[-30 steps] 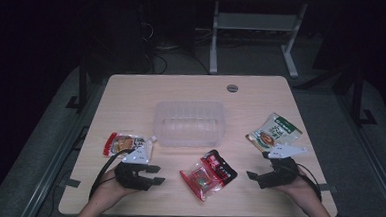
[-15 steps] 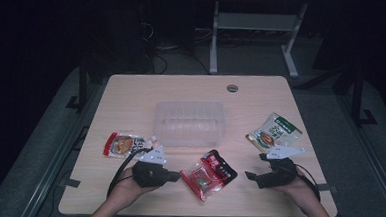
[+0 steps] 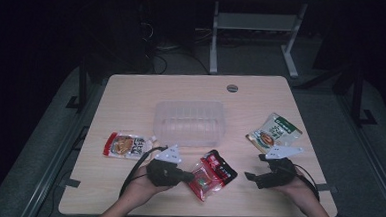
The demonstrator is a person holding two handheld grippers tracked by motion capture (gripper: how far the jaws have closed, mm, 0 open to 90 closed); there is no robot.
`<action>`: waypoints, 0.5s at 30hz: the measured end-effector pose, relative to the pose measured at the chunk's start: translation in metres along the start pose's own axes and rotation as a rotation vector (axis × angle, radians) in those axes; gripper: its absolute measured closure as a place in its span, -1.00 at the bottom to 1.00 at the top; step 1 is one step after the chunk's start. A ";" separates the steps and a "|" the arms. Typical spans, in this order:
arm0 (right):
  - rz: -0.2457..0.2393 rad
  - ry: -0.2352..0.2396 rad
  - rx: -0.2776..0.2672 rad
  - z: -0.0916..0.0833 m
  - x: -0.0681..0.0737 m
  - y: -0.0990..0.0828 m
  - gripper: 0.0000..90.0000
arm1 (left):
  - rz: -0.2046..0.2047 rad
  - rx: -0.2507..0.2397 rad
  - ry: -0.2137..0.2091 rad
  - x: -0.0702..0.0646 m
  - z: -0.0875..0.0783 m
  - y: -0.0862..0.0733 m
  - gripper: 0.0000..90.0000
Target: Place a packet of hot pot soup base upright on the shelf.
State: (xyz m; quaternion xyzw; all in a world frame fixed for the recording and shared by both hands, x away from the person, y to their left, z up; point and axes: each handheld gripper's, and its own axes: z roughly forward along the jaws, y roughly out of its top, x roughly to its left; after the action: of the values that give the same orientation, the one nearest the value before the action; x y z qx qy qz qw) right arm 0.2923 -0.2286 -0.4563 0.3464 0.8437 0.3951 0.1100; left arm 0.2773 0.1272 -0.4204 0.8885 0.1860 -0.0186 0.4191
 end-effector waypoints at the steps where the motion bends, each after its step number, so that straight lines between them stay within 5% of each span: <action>1: 0.000 -0.001 0.000 0.000 0.000 0.000 -0.71 | 0.002 -0.001 -0.007 -0.002 0.004 0.003 0.99; 15: 0.015 -0.006 0.011 0.002 -0.004 0.000 -0.71 | 0.054 0.081 -0.087 -0.024 0.049 0.011 0.99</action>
State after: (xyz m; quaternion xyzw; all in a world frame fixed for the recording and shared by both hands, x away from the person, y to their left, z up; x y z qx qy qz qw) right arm 0.2966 -0.2303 -0.4584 0.3544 0.8430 0.3899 0.1078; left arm 0.2649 0.0763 -0.4400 0.9077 0.1425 -0.0534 0.3910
